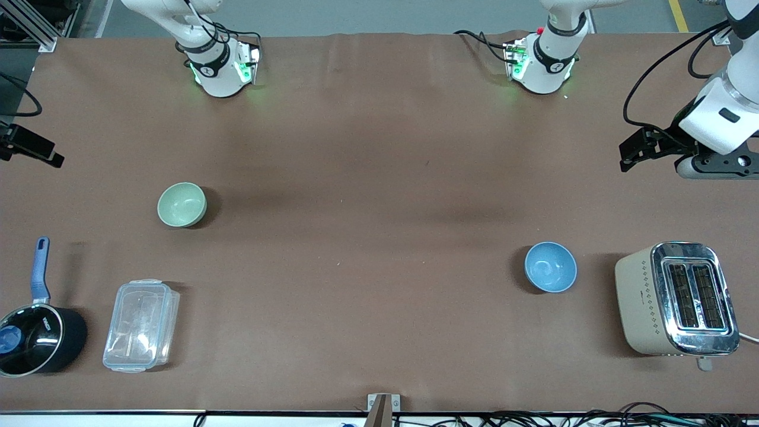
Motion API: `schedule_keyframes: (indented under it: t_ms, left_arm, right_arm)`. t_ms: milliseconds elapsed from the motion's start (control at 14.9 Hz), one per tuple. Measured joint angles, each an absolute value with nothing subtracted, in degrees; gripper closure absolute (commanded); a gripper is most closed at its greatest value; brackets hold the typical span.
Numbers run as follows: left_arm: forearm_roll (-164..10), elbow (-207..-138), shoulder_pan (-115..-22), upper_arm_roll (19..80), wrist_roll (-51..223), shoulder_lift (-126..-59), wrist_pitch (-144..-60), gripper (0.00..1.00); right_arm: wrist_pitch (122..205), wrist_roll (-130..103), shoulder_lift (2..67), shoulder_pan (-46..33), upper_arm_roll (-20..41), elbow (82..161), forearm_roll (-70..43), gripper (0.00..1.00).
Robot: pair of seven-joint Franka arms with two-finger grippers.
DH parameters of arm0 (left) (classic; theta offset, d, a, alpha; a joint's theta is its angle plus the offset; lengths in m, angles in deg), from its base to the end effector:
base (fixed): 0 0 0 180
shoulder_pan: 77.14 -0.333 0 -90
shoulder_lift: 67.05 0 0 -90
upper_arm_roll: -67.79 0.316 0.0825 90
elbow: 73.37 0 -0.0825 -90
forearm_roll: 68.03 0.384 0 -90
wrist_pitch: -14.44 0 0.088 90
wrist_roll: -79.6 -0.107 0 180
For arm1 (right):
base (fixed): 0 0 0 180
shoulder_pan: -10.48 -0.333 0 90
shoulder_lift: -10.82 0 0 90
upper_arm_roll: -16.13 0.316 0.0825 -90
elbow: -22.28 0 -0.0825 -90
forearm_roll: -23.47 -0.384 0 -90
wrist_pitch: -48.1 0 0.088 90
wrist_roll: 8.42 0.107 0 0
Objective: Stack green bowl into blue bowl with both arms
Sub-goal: 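Reach the left gripper to the blue bowl while the right reaches green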
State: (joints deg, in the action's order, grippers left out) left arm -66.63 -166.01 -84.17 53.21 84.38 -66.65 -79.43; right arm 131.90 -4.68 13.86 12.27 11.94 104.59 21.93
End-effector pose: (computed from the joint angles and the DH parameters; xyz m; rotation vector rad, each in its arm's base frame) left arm 0.5537 -0.0714 0.6125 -3.1173 0.0774 -0.0481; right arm 0.5576 -0.0540 0.6483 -3.1070 0.2601 0.0413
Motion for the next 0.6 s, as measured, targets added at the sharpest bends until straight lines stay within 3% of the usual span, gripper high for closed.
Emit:
schedule_keyframes:
  t_ms: [403, 604]
  left_arm:
    - [-66.6, -165.5, -84.1, 53.2, 84.4, -68.3, -78.8, 0.0]
    - [-66.6, -164.3, -84.5, 53.5, 84.4, -76.3, -79.8, 0.0]
  right_arm:
    - [131.9, -4.7, 13.9, 12.3, 11.9, 104.6, 21.9, 0.0]
    - [131.9, -4.7, 13.8, 12.3, 11.9, 104.6, 21.9, 0.0]
